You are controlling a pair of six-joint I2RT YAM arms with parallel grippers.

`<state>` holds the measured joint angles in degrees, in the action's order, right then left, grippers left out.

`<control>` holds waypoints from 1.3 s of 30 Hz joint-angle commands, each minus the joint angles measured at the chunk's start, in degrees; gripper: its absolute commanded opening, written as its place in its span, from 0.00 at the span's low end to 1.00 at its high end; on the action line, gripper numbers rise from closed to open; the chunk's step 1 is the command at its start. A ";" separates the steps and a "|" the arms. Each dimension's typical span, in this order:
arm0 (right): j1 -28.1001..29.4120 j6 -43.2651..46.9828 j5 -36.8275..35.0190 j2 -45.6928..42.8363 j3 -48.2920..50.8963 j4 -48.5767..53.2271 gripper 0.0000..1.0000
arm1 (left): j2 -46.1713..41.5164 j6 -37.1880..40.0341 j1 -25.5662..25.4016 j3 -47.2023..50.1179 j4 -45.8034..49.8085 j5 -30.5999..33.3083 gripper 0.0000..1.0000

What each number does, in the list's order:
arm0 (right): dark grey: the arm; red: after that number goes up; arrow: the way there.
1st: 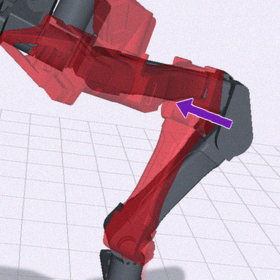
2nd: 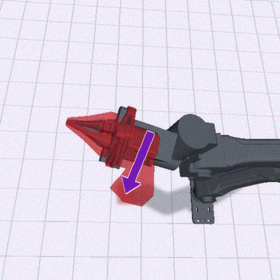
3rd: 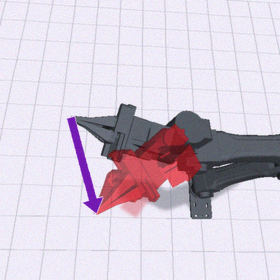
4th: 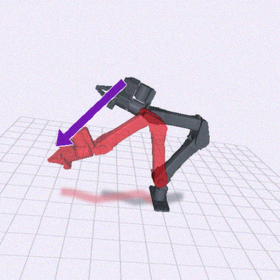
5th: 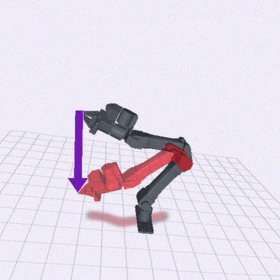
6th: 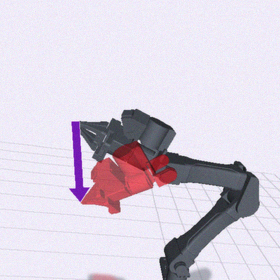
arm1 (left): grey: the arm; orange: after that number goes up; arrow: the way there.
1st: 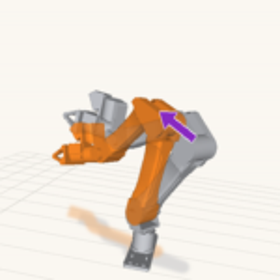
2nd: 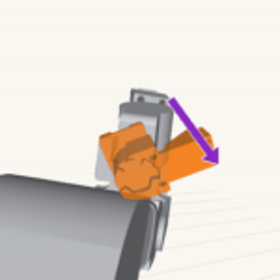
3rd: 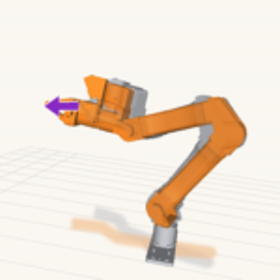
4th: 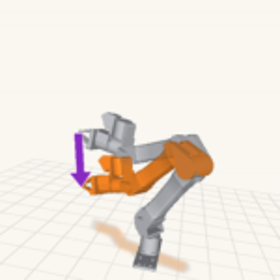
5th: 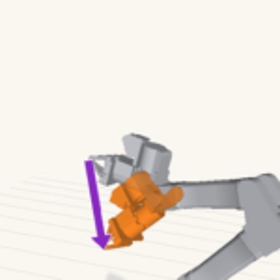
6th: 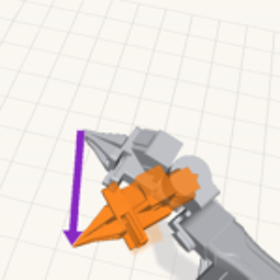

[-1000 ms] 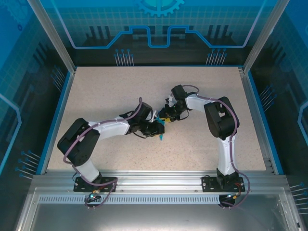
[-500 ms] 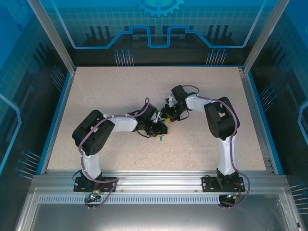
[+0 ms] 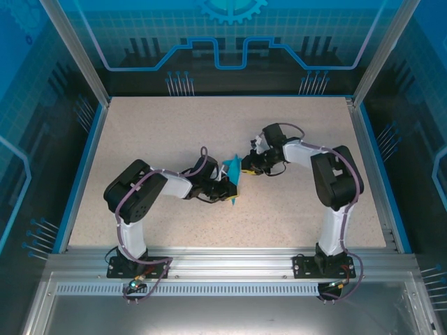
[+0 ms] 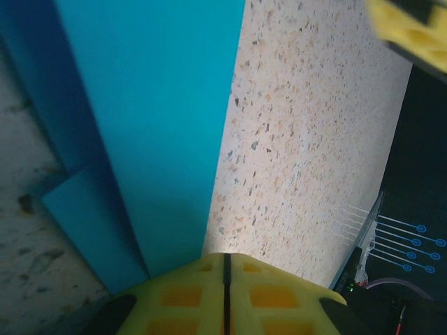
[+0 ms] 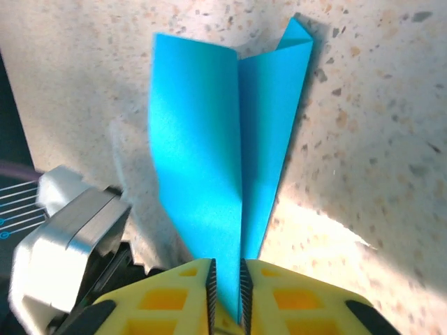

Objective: Fold a paper plane with a square sheet of paper (fold left side to right side)
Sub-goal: Fold the wing for the fifth time at the center of the table.

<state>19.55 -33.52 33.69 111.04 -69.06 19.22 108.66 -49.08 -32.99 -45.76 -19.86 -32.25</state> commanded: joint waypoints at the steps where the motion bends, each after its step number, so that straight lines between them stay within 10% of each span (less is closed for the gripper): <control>1: 0.47 1.03 1.72 -3.29 3.02 -0.50 0.15 | 2.55 -0.78 -0.08 2.74 5.26 -0.02 0.07; 39: 3.43 2.57 -7.77 10.84 -7.36 0.05 0.14 | 3.66 -0.58 0.55 3.92 7.07 1.64 0.01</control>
<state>25.39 -33.15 31.44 119.46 -74.26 20.16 108.84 -49.47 -32.77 -44.97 -21.34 -32.29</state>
